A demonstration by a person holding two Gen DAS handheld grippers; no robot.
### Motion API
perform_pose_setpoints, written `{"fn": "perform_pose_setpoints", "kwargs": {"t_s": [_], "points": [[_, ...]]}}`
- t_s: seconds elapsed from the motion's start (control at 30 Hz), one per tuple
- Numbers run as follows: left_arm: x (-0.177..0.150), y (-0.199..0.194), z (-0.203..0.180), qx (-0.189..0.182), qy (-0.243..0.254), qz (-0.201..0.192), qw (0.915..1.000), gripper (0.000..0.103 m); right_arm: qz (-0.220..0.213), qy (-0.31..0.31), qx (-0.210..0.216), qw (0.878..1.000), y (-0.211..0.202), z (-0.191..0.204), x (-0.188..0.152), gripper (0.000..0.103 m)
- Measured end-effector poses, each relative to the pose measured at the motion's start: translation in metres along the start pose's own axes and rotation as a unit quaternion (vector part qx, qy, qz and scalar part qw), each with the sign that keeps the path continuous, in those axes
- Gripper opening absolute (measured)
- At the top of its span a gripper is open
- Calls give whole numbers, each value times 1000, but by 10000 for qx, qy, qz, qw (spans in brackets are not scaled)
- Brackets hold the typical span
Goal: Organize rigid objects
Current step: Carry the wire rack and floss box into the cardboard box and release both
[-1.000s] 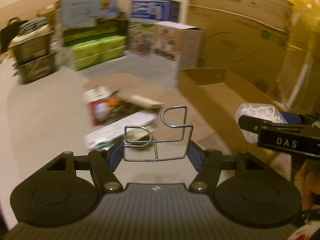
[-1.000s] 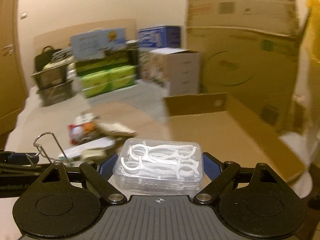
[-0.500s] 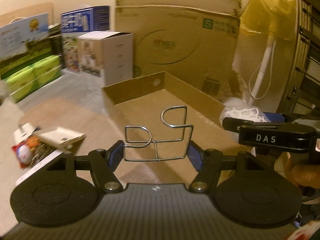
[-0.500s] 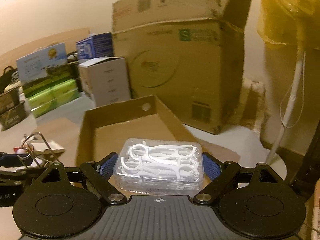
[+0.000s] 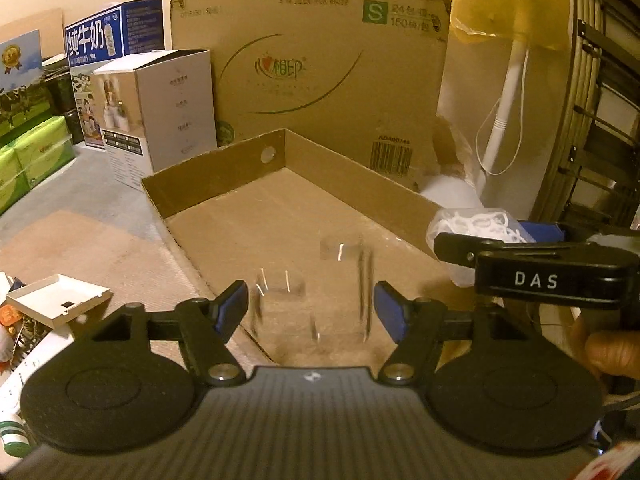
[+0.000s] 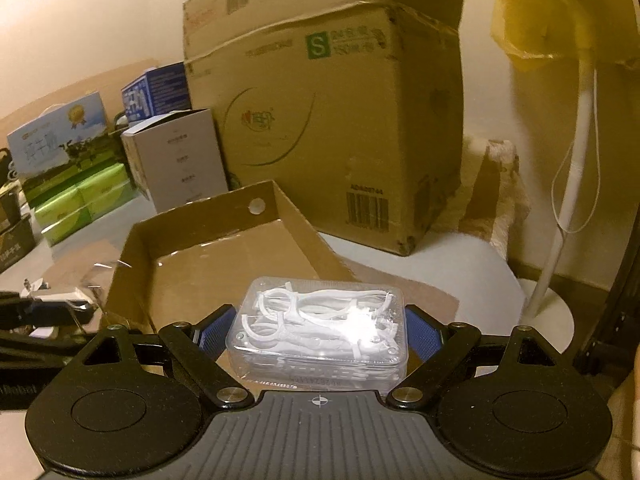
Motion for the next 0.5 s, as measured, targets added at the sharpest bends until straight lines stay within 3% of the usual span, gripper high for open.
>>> {"fn": "perform_pose_setpoints", "kwargs": {"t_s": [0.5], "points": [[-18, -37, 24, 335, -329, -130, 9988, 69, -12, -40, 183, 9998, 2, 9, 1, 88]]}}
Point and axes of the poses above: each gripper's, at about its wrist camera, not at the fingertips, and y roughly the way its jaws point, z to its left, x to its top, the point moved 2 cm from there along y, roughly the way its jaws point, and after that the axes turned 7 degrees about -y, right-handed, at the moved point
